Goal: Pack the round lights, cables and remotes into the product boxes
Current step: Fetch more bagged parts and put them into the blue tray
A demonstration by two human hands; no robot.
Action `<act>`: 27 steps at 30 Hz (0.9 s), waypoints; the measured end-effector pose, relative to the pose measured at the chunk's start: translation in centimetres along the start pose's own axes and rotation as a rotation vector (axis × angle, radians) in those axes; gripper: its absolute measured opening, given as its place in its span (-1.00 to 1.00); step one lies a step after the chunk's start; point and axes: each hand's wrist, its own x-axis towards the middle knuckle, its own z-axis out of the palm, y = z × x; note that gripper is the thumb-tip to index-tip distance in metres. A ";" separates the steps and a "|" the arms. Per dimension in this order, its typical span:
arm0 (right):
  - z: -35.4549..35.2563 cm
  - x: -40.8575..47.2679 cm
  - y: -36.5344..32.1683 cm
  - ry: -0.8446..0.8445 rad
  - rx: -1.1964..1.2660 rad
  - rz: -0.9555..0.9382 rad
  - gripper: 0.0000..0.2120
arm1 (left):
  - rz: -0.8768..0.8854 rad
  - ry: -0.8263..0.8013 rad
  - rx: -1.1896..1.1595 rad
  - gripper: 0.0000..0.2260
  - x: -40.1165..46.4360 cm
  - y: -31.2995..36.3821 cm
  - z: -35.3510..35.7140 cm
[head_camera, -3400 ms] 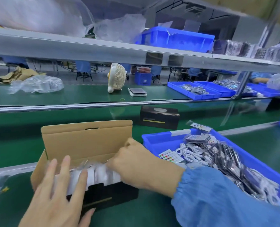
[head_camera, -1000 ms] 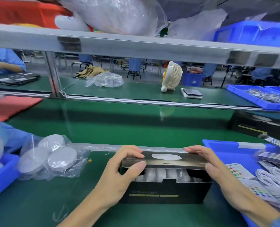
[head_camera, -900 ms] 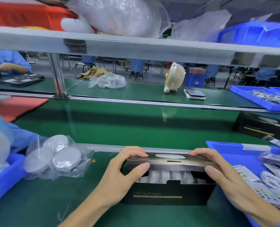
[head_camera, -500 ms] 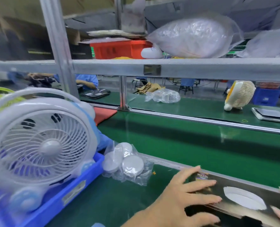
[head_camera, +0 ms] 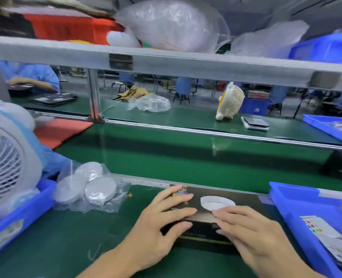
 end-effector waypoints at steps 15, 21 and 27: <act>-1.4 6.0 3.9 -0.651 -0.419 -0.122 -0.54 | 0.174 0.305 0.350 -0.85 -0.2 -1.1 0.6; 1.1 8.6 11.8 -0.605 -0.317 0.058 -0.49 | -0.443 0.141 -0.062 -0.70 0.4 -1.0 0.4; 4.6 12.9 22.3 -0.593 -0.751 0.210 -0.43 | -0.464 -0.075 0.093 -0.69 2.5 -2.0 -0.3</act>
